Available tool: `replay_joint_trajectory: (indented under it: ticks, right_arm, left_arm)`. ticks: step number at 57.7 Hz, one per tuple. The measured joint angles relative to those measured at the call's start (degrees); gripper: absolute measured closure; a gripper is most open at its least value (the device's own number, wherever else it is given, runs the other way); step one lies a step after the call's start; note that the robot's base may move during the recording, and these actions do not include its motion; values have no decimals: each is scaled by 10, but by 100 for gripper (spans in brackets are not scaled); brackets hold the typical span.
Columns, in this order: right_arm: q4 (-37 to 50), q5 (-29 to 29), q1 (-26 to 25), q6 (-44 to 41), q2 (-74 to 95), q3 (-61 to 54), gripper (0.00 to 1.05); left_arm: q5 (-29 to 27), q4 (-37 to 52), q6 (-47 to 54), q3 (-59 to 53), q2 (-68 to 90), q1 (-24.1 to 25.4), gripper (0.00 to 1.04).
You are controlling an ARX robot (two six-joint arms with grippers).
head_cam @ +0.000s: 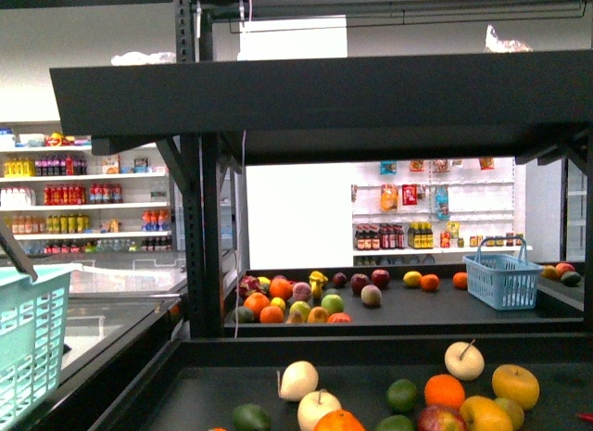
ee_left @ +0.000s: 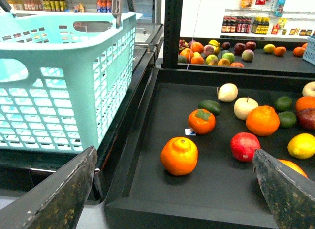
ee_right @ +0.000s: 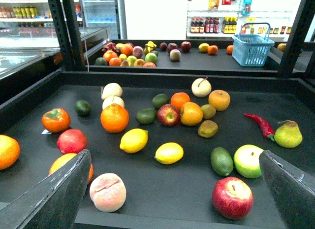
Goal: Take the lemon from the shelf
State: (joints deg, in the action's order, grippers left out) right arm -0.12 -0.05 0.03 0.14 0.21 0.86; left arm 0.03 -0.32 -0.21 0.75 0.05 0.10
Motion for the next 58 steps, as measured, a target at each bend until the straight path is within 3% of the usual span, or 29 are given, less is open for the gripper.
replay_joint_trajectory:
  ticks: [40,47,58]
  right_arm:
    - [0,0,0,0,0,0,2]
    - [0,0,0,0,0,0,2]
    - [0,0,0,0,0,0,2]
  left_arm:
    - [0,0,0,0,0,0,8]
    - [70,13,-127,9,71,19,8]
    - [214,155,-322,124,307,135,8]
